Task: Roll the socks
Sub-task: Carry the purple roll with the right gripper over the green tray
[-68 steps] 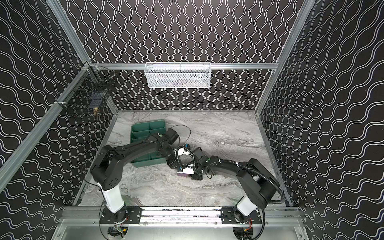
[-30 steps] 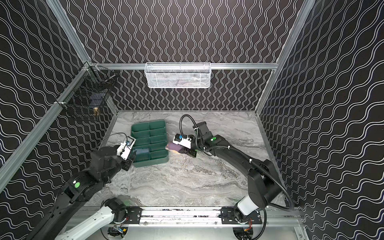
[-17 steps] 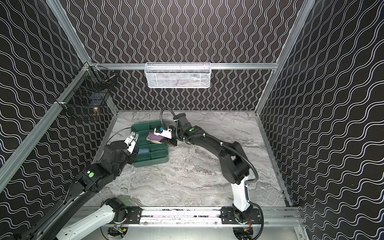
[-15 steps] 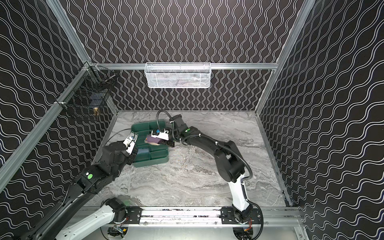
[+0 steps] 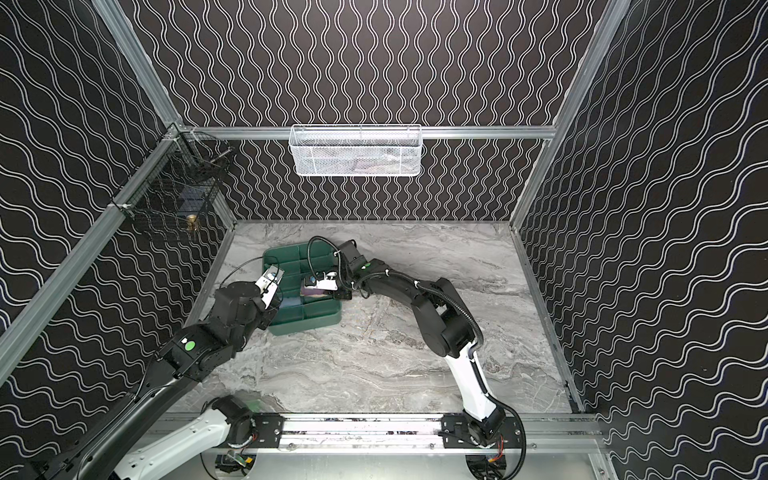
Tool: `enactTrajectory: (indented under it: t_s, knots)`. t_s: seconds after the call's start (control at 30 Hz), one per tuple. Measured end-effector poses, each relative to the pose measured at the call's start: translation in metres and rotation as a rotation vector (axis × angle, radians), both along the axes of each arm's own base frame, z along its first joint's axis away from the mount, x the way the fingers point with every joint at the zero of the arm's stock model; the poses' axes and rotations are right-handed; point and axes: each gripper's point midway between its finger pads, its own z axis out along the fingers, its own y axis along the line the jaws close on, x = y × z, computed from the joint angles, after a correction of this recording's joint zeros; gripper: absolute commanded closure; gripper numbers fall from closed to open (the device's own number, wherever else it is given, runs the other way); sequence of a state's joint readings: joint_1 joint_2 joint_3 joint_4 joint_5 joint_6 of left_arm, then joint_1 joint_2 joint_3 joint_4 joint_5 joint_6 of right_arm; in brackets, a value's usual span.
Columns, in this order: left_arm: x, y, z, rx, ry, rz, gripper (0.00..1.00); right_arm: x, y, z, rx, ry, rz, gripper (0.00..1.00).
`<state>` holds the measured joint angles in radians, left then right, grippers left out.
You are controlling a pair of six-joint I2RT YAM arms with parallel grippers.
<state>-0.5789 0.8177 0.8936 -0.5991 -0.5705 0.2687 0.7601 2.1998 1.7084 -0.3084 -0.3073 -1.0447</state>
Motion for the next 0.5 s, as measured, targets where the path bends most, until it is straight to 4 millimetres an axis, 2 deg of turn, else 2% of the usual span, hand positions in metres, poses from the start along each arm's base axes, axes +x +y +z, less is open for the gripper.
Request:
enactTrajectory:
  t_s: [0.13,0.37,0.5]
  knots:
    - [0.000,-0.003,-0.002,-0.003,0.011,-0.013,0.45,-0.014,-0.026,-0.010,-0.094,0.029,-0.018,1.00]
    - [-0.002,-0.008,-0.012,-0.012,0.039,-0.044,0.46,-0.047,-0.081,-0.016,-0.251,0.087,-0.075,1.00]
    - [-0.004,-0.012,-0.017,-0.026,0.051,-0.066,0.46,-0.059,-0.114,-0.019,-0.338,0.109,-0.130,1.00]
